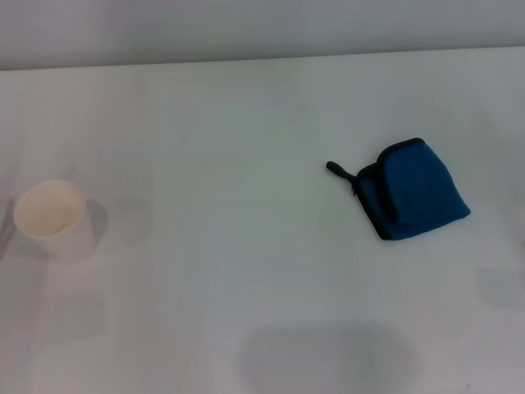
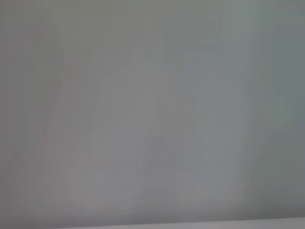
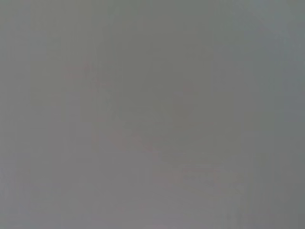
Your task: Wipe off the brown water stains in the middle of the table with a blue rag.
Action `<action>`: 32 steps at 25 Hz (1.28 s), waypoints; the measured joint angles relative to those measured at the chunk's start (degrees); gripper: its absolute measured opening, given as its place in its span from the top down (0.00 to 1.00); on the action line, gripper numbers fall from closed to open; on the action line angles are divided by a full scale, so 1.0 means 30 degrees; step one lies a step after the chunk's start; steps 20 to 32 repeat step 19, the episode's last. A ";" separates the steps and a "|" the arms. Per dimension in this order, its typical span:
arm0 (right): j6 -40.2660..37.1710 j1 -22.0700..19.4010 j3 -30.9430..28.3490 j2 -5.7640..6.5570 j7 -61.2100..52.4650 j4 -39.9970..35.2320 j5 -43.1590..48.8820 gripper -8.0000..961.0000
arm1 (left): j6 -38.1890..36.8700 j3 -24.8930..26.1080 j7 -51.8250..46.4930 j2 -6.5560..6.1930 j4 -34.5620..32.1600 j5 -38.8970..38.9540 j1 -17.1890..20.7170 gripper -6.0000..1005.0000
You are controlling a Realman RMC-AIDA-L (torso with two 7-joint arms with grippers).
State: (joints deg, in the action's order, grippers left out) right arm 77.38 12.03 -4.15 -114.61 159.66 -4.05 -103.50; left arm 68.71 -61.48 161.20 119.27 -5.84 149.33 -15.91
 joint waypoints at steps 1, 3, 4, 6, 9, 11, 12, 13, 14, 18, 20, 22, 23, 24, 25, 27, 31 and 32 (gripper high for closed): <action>0.0009 0.0018 -0.0007 0.0001 0.0145 0.0018 0.0006 0.09 | 0.0022 -0.0013 0.0047 -0.0006 -0.0001 -0.0001 -0.0001 0.12; 0.0007 0.0023 -0.0018 0.0001 0.0505 0.0050 0.0000 0.09 | 0.0062 -0.0011 0.0151 -0.0007 -0.0001 0.0045 0.0030 0.12; -0.0006 0.0023 -0.0025 0.0000 0.0650 0.0058 -0.0005 0.09 | 0.0067 0.0001 0.0167 0.0002 0.0001 0.0093 0.0049 0.12; -0.0126 0.0025 -0.0039 0.0000 0.0913 0.0048 -0.0009 0.09 | 0.0102 0.0034 0.0173 0.0044 0.0009 0.0259 0.0118 0.12; -0.0393 0.0060 -0.0080 0.0000 0.1134 -0.0053 -0.0019 0.09 | 0.0140 -0.0032 0.0179 0.0059 0.0015 0.0280 0.0017 0.12; -0.0466 0.0069 -0.0104 0.0000 0.1165 -0.0088 -0.0035 0.09 | 0.0161 -0.0071 0.0181 0.0060 0.0015 0.0280 -0.0060 0.12; -0.0478 0.0069 -0.0104 0.0002 0.1261 -0.0096 -0.0038 0.09 | 0.0161 -0.0071 0.0181 0.0060 0.0015 0.0280 -0.0060 0.12; -0.0500 0.0066 -0.0085 0.0001 0.1450 -0.0101 -0.0014 0.09 | 0.0426 -0.0115 0.0183 0.0060 0.0016 0.0266 -0.0098 0.12; -0.0520 0.0053 -0.0040 0.0000 0.1635 -0.0108 0.0032 0.09 | 0.0558 -0.0128 0.0184 0.0062 0.0016 0.0257 -0.0092 0.12; -0.0620 0.0039 0.0064 0.0001 0.2123 -0.0128 0.0153 0.09 | 0.1649 -0.0129 0.0191 0.0083 0.0032 0.0274 0.0000 0.12; -0.0661 0.0048 0.0064 0.0000 0.2141 -0.0133 0.0155 0.09 | 0.2003 -0.0099 0.0191 0.0084 0.0038 0.0285 0.0015 0.12; -0.0661 0.0048 0.0064 0.0000 0.2141 -0.0133 0.0155 0.09 | 0.2003 -0.0099 0.0191 0.0084 0.0038 0.0285 0.0015 0.12; -0.0661 0.0048 0.0064 0.0000 0.2141 -0.0133 0.0155 0.09 | 0.2003 -0.0099 0.0191 0.0084 0.0038 0.0285 0.0015 0.12; -0.0661 0.0048 0.0064 0.0000 0.2141 -0.0133 0.0155 0.09 | 0.2003 -0.0099 0.0191 0.0084 0.0038 0.0285 0.0015 0.12; -0.0661 0.0048 0.0064 0.0000 0.2141 -0.0133 0.0155 0.09 | 0.2003 -0.0099 0.0191 0.0084 0.0038 0.0285 0.0015 0.12; -0.0661 0.0048 0.0064 0.0000 0.2141 -0.0133 0.0155 0.09 | 0.2003 -0.0099 0.0191 0.0084 0.0038 0.0285 0.0015 0.12; -0.0661 0.0048 0.0064 0.0000 0.2141 -0.0133 0.0155 0.09 | 0.2003 -0.0099 0.0191 0.0084 0.0038 0.0285 0.0015 0.12; -0.0661 0.0048 0.0064 0.0000 0.2141 -0.0133 0.0155 0.09 | 0.2003 -0.0099 0.0191 0.0084 0.0038 0.0285 0.0015 0.12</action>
